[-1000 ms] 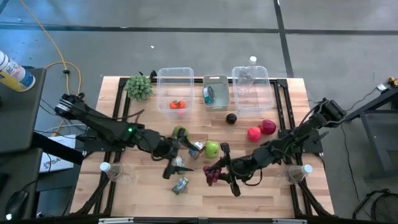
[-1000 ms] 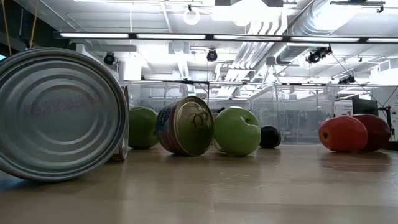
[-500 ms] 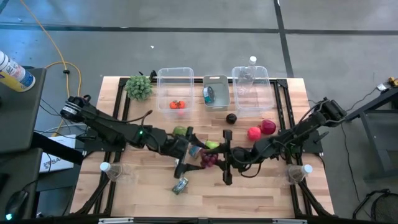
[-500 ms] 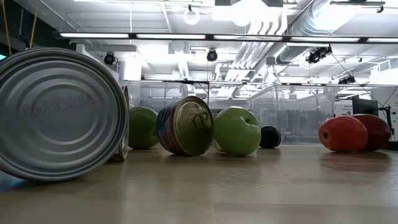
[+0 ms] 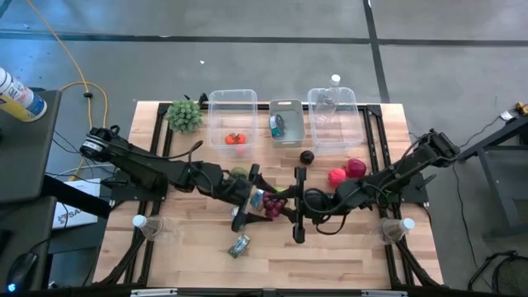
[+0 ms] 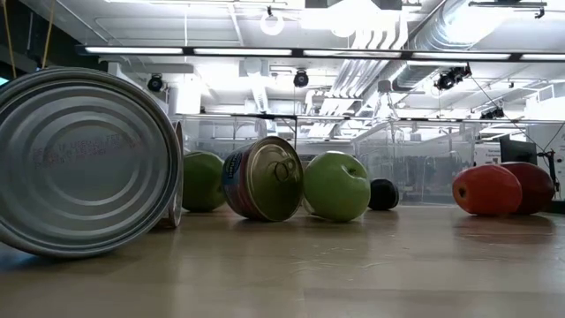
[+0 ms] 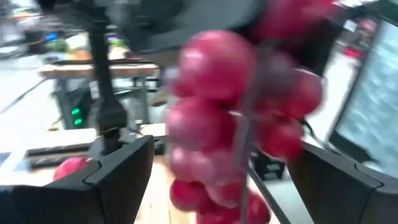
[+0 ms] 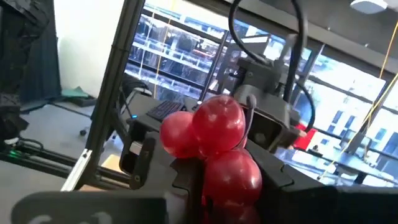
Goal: Pick & Place Food Item
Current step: Put the grapes into the left transparent bin
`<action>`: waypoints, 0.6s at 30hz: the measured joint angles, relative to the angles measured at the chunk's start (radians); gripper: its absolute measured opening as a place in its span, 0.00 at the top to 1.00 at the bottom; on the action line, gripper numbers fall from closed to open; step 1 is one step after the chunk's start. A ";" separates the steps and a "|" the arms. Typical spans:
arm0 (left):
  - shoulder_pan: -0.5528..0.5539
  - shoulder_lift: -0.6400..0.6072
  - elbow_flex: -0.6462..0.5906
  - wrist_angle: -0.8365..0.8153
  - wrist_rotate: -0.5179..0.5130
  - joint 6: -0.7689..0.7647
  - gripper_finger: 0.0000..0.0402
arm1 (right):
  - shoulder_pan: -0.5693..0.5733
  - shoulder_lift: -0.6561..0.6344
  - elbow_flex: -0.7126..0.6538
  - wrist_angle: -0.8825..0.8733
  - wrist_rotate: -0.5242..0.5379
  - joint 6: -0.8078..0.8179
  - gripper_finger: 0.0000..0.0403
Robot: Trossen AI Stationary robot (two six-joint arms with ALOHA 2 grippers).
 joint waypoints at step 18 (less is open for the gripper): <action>-0.010 0.000 0.000 -0.046 0.065 0.053 0.22 | -0.018 0.000 0.000 -0.094 -0.009 0.162 0.80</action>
